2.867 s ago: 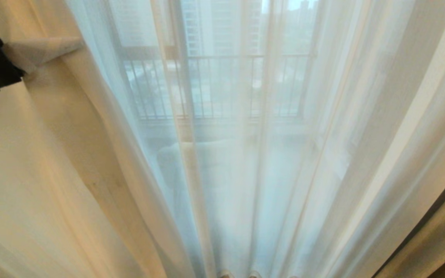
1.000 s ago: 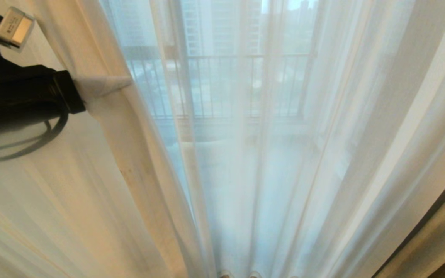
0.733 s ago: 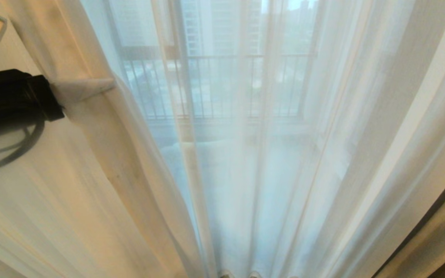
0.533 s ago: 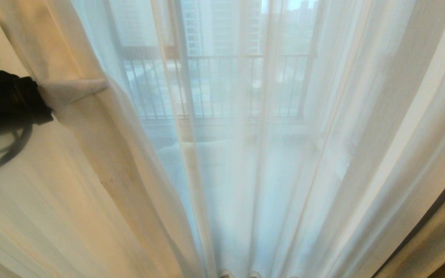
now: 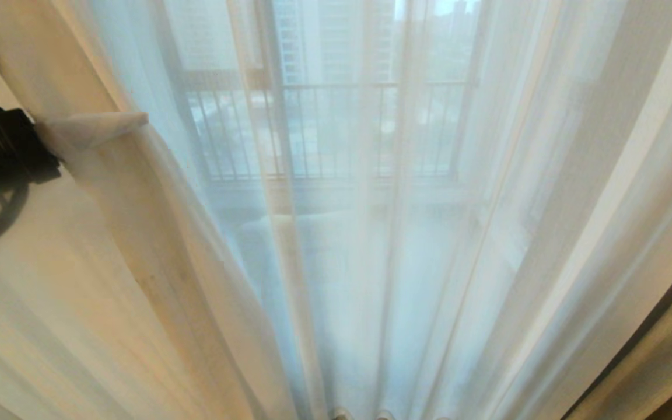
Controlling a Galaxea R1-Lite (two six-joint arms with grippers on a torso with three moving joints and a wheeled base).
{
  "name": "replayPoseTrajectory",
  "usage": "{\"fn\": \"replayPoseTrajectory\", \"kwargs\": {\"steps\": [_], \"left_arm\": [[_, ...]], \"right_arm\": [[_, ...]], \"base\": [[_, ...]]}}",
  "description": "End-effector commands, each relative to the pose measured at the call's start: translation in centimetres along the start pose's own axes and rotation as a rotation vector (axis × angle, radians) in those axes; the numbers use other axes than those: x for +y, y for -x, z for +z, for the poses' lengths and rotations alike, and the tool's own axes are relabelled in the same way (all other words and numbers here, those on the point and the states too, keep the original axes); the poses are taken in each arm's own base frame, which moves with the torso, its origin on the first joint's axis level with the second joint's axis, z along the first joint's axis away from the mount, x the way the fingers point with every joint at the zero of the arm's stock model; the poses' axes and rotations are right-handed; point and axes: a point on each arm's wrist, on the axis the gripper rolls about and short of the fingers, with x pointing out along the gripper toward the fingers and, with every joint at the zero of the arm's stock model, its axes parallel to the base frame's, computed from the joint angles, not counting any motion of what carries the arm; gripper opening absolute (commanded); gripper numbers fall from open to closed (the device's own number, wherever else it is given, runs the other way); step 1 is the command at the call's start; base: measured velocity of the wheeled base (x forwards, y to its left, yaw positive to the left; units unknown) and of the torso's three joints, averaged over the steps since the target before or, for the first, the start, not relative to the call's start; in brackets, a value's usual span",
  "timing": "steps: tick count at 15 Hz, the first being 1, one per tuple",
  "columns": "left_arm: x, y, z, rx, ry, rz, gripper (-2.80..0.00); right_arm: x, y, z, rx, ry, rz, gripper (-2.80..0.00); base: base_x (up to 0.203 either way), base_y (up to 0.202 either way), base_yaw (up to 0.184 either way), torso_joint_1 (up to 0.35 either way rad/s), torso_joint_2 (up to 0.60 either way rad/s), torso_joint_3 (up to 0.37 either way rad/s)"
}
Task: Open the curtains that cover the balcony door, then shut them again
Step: Close the inner curtains on both sides
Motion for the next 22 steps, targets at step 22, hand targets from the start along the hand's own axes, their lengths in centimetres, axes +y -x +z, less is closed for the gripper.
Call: {"fn": "replayPoseTrajectory", "kwargs": {"steps": [22], "left_arm": [[-0.3,10.2,-3.6,-0.068,-0.003,0.456,0.00]], "right_arm": [[0.0,0.0,0.0,0.001,0.001,0.001,-2.80]], "base": [[0.000,0.000,0.000,0.000,0.00,0.000]]}}
